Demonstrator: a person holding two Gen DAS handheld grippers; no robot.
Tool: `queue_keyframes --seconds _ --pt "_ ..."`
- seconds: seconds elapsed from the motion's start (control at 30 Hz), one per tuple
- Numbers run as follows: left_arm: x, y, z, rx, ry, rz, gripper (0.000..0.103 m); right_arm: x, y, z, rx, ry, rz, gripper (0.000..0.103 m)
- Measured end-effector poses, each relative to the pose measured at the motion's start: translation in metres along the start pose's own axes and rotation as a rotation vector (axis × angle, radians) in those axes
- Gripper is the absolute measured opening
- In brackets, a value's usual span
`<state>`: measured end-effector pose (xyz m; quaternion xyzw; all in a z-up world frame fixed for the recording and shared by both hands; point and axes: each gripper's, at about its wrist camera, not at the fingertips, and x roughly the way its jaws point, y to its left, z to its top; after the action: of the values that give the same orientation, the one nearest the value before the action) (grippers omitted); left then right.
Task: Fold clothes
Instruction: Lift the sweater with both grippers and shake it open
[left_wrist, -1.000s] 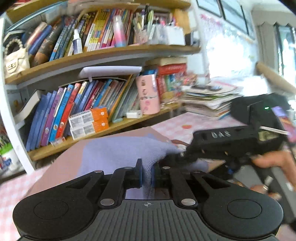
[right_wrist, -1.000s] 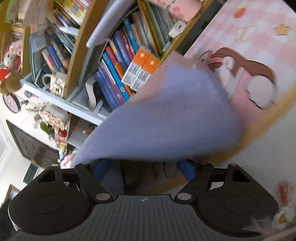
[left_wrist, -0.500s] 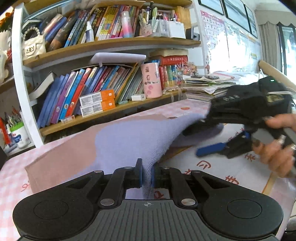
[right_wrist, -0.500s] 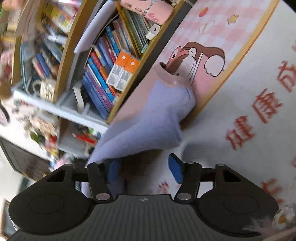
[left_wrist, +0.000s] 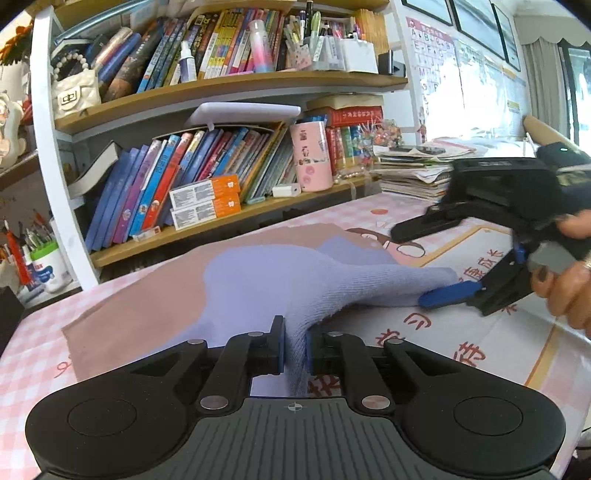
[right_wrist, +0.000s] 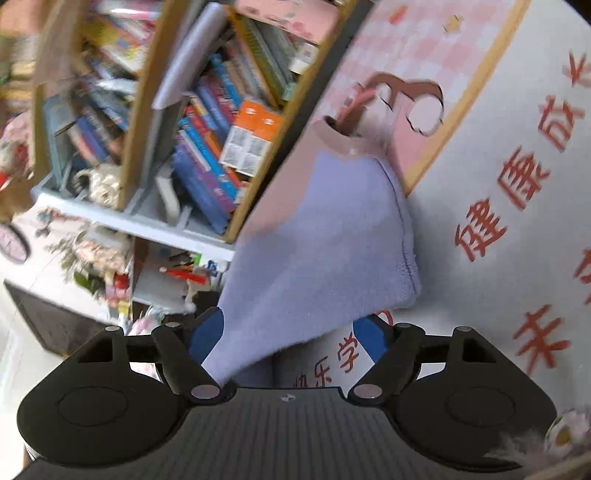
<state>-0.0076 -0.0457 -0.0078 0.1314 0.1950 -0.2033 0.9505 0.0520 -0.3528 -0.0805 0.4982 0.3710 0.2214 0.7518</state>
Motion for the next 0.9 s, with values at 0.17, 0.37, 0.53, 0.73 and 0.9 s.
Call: queue_keyframes --seconds 0.17,0.37,0.53,0.73,0.9 --pt "0.005 -0.006 -0.011 0.053 0.061 0.034 0.015 0.007 -0.005 0.002 0.056 -0.076 -0.02 0.026" --pt "0.001 -0.025 0.004 0.16 0.064 -0.052 0.005 -0.015 0.019 0.032 -0.06 -0.178 0.128 0.011" --pt "-0.081 -0.013 0.093 0.055 -0.337 -0.354 0.004 -0.073 0.141 0.071 -0.433 -0.356 0.341 0.01" --pt "-0.145 0.058 0.133 -0.183 -0.667 -0.539 0.005 -0.081 0.277 0.075 -0.768 -0.36 0.563 0.01" --pt "-0.094 0.097 0.067 -0.351 -0.424 -0.415 0.005 0.027 0.26 0.054 -0.866 -0.2 0.319 0.01"
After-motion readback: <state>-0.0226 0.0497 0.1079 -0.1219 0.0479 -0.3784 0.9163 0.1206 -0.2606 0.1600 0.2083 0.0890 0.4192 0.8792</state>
